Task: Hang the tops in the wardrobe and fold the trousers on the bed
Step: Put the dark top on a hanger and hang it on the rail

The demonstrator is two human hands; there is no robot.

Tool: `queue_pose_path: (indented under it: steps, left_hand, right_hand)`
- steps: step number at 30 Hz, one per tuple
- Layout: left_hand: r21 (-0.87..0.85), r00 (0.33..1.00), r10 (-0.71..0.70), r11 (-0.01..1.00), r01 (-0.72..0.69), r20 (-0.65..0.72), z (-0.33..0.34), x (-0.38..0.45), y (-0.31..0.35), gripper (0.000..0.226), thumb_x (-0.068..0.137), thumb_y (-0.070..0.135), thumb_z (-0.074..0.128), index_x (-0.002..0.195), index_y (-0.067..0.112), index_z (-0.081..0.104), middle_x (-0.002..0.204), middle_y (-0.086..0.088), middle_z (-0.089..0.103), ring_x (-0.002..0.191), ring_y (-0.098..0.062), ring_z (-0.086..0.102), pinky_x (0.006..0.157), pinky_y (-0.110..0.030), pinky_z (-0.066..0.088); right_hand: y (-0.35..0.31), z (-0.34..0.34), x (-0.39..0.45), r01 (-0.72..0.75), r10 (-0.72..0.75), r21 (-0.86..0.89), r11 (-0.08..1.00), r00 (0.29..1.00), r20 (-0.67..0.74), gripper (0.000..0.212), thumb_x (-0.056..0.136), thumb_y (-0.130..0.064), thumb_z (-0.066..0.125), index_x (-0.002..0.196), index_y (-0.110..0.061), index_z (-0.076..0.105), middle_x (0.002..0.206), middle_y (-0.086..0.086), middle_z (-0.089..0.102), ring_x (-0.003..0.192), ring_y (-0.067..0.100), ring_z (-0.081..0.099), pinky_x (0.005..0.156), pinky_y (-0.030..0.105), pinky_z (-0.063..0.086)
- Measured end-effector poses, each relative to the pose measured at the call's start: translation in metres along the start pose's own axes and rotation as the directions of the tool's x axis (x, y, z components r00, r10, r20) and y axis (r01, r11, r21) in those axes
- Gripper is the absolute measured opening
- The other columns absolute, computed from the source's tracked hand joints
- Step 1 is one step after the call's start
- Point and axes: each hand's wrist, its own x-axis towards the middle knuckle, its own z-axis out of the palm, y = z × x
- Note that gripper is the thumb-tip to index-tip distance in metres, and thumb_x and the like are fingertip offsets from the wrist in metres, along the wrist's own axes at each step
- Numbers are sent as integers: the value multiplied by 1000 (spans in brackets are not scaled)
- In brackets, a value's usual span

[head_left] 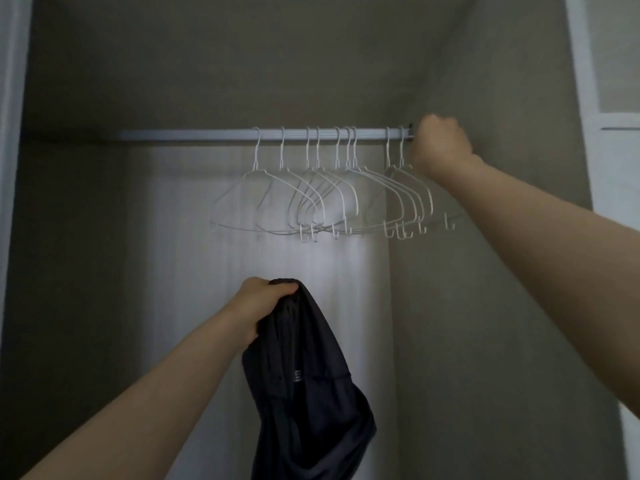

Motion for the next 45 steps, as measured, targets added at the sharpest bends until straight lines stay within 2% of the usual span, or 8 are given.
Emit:
queue_pose_path:
  steps: [7, 12, 15, 20, 29, 32, 40, 45]
  left_hand:
    - [10, 999, 32, 999, -32, -36, -2, 11, 2, 23, 87, 21, 72, 96, 0, 69, 93, -14, 72, 73, -20, 68, 60, -23, 56]
    - [35, 999, 28, 999, -27, -39, 2, 13, -2, 25, 88, 21, 71, 100, -1, 69, 94, -16, 73, 71, -20, 68, 62, -25, 57]
    - [40, 999, 26, 999, -25, -26, 2, 14, -6, 23, 87, 20, 71, 98, 0, 70, 89, -13, 74, 67, -18, 69, 58, -22, 56]
    - [58, 1000, 10, 998, -10, -13, -3, 16, -14, 21, 86, 22, 72, 95, 3, 72, 87, -11, 75, 68, -16, 71, 57, -23, 56]
    - [91, 1000, 13, 996, -13, 1, -15, 12, -22, 21, 86, 22, 73, 92, 2, 73, 91, -14, 74, 76, -20, 71, 65, -26, 58]
    - [81, 1000, 8, 997, -8, -11, -20, 11, -24, 18, 86, 21, 73, 91, 4, 73, 90, -13, 75, 75, -20, 71, 60, -24, 57]
    - [56, 1000, 7, 998, -6, -27, -30, 5, -28, 17, 85, 21, 74, 88, 5, 74, 84, -10, 75, 68, -17, 72, 54, -22, 55]
    - [56, 998, 14, 998, -11, -60, -40, 2, -31, 16, 85, 23, 74, 88, 8, 73, 87, -11, 75, 75, -21, 71, 56, -24, 54]
  right_hand:
    - [13, 18, 19, -23, 44, -79, 997, 959, 280, 31, 95, -8, 45, 117, 9, 57, 121, 24, 62, 112, 35, 60, 94, 37, 45]
    - [19, 42, 24, -166, 162, -38, 985, 849, 503, 26, 101, -22, 41, 94, 2, 49, 48, 12, 60, 40, 24, 57, 55, 32, 45]
    - [20, 56, 20, -256, 185, 48, 966, 804, 565, 33, 104, -22, 33, 86, 1, 49, 70, 12, 57, 47, 20, 49, 49, 24, 38]
    - [23, 73, 18, -366, 209, 196, 910, 811, 546, 28, 96, -7, 44, 69, -5, 44, 67, 14, 43, 54, 20, 36, 55, 26, 33]
    - [17, 78, 17, -612, 228, 553, 566, 760, 608, 41, 89, -48, 32, 83, -21, 62, 83, -4, 58, 80, 17, 52, 87, 46, 40]
    - [9, 72, 19, -586, 227, 561, 585, 782, 580, 19, 86, -32, 47, 76, -22, 60, 77, -5, 55, 73, 16, 50, 82, 45, 42]
    - [9, 63, 25, -501, 260, 620, 604, 859, 441, 17, 86, -10, 43, 94, -11, 57, 95, 14, 55, 83, 24, 52, 74, 39, 41]
    - [15, 49, 25, -443, 229, 633, 634, 890, 393, 16, 93, -9, 39, 92, -9, 56, 96, 14, 53, 59, 19, 42, 58, 25, 32]
